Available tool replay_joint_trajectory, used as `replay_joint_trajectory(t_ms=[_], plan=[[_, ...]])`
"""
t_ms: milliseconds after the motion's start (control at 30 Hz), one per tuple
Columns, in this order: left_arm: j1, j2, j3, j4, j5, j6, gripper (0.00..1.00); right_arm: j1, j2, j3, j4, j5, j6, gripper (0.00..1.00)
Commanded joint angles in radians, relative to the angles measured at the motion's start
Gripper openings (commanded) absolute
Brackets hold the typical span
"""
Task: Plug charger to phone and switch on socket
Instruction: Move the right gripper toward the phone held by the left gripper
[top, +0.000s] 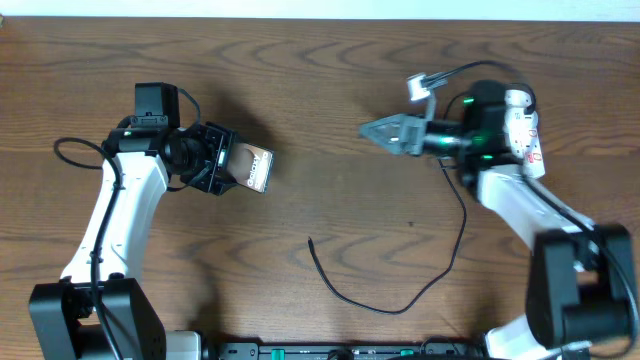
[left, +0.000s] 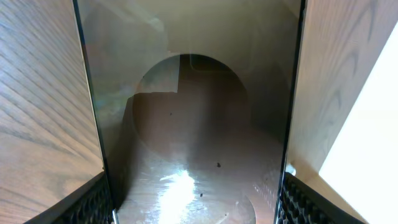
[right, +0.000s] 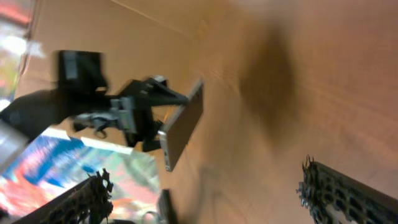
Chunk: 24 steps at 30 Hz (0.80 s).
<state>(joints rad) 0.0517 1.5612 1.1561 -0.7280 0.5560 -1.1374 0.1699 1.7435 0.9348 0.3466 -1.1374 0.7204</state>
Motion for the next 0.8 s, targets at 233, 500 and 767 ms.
replay_joint_trajectory(t_ms=[233, 500, 767], plan=[[-0.013, -0.026, 0.028, -0.015, -0.232, -0.142, 0.07, 0.262, 0.082, 0.014, 0.122, 0.277, 0.200, 0.99], [-0.061, -0.026, 0.028, -0.019, -0.262, -0.196, 0.07, 0.397, 0.082, 0.014, 0.141, 0.415, 0.181, 0.99], [-0.117, -0.026, 0.028, -0.019, -0.262, -0.239, 0.07, 0.473, 0.082, 0.014, 0.168, 0.429, 0.089, 0.99]])
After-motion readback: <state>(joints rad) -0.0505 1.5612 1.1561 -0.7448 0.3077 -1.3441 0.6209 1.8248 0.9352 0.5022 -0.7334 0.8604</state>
